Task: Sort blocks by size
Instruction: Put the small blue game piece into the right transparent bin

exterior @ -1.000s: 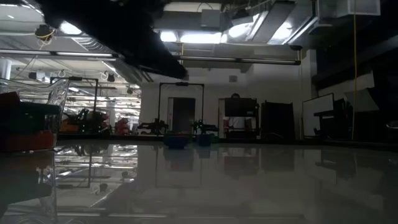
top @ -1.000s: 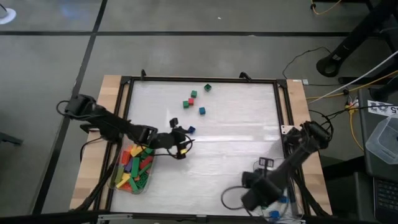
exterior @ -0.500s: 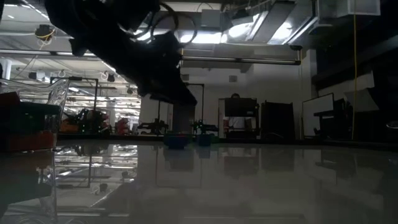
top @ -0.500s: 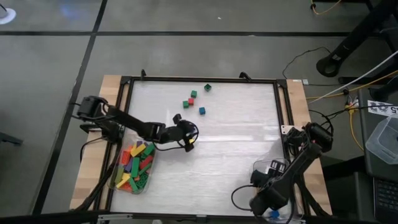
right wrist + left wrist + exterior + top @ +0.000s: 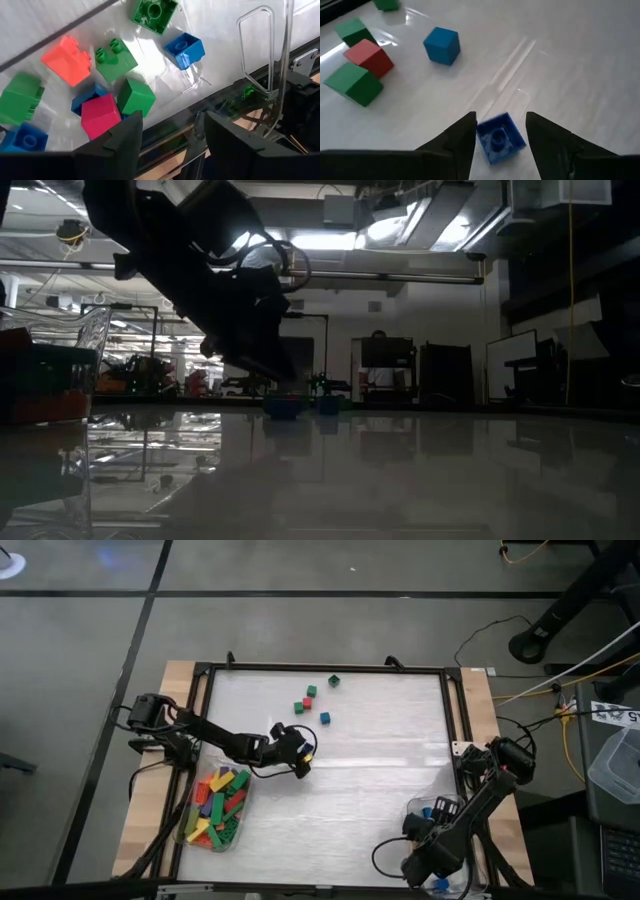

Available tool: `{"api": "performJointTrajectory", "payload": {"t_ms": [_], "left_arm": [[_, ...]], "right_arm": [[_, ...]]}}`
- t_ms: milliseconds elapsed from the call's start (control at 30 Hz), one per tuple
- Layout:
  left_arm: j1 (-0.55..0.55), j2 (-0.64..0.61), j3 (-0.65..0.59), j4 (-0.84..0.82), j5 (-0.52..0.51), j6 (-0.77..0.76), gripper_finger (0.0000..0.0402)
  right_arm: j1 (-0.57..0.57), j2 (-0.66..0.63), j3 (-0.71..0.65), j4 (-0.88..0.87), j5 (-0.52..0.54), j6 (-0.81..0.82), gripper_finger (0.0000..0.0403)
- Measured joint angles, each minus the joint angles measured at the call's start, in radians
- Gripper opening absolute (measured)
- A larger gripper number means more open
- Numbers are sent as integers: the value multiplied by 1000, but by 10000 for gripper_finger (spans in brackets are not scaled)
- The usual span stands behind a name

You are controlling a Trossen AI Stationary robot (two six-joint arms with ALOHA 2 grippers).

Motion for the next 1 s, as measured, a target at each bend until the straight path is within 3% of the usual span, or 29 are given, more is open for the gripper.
{"api": "performJointTrajectory", "payload": {"t_ms": [600, 1000], "left_arm": [[27, 82, 0, 18, 18, -112, 159], [26, 143, 2, 25, 33, -71, 159]], "right_arm": [[0, 0, 1, 7, 6, 0, 211], [0, 0, 1, 10, 31, 2, 211]]}}
